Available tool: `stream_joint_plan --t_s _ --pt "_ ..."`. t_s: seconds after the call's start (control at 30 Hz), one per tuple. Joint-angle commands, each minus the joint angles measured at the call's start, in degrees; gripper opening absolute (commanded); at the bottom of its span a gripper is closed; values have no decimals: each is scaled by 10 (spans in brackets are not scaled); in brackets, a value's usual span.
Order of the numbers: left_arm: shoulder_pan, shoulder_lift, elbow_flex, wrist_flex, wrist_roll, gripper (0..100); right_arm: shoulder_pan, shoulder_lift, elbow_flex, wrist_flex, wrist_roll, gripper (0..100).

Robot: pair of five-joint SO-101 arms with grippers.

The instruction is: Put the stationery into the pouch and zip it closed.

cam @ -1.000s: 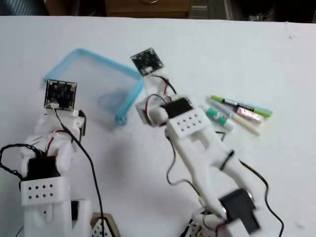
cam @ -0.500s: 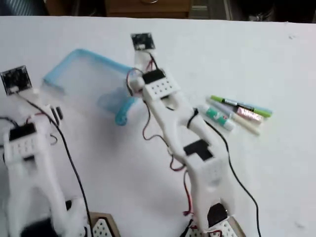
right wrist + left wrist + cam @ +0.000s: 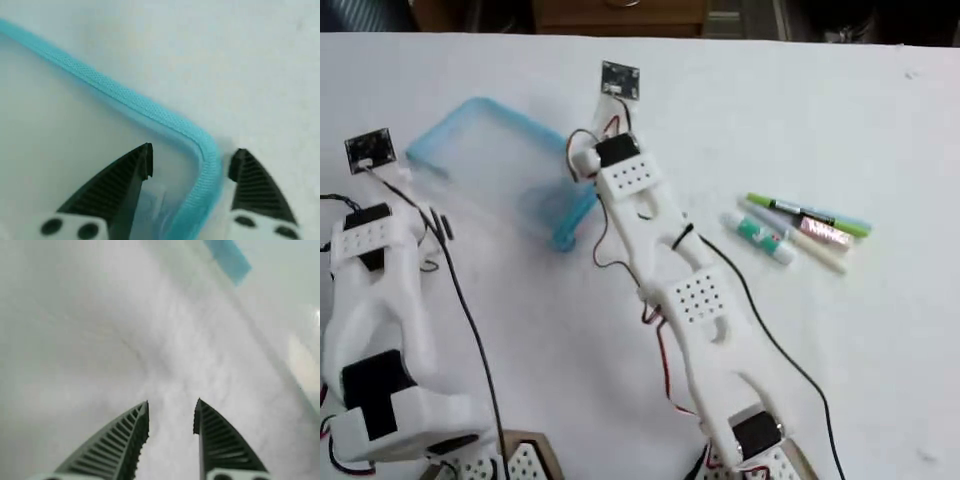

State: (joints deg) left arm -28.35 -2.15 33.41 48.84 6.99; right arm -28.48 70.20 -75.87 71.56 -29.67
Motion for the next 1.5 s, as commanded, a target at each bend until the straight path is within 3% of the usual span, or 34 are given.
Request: stream_joint_plan --t_s 0.0,0.37,0.53,0.73,0.87,1.1,1.23,1.3,1.47 --pt "-3 -2 -27 -7 0 165 -19 11 -86 42 44 36" --pt "-3 -1 -22 -18 -1 165 -25 -56 -195 263 93 16" --pt "-3 -3 -22 -11 -1 165 -67 -142 -195 296 126 16" --pt "-21 -7 -53 77 -9 165 -169 -238 -195 297 180 16" --pt "-124 -7 -119 170 -13 165 -251 -254 -195 298 231 17" --pt "-405 -7 -313 338 -18 165 -305 -240 -146 298 294 19" --pt "-526 -6 -425 389 -18 165 -351 -238 -87 298 294 122" --pt "-560 -6 -464 406 -18 165 -379 -238 -63 298 295 214" --pt "-561 -7 -497 443 -15 165 -414 -244 -55 297 295 365"
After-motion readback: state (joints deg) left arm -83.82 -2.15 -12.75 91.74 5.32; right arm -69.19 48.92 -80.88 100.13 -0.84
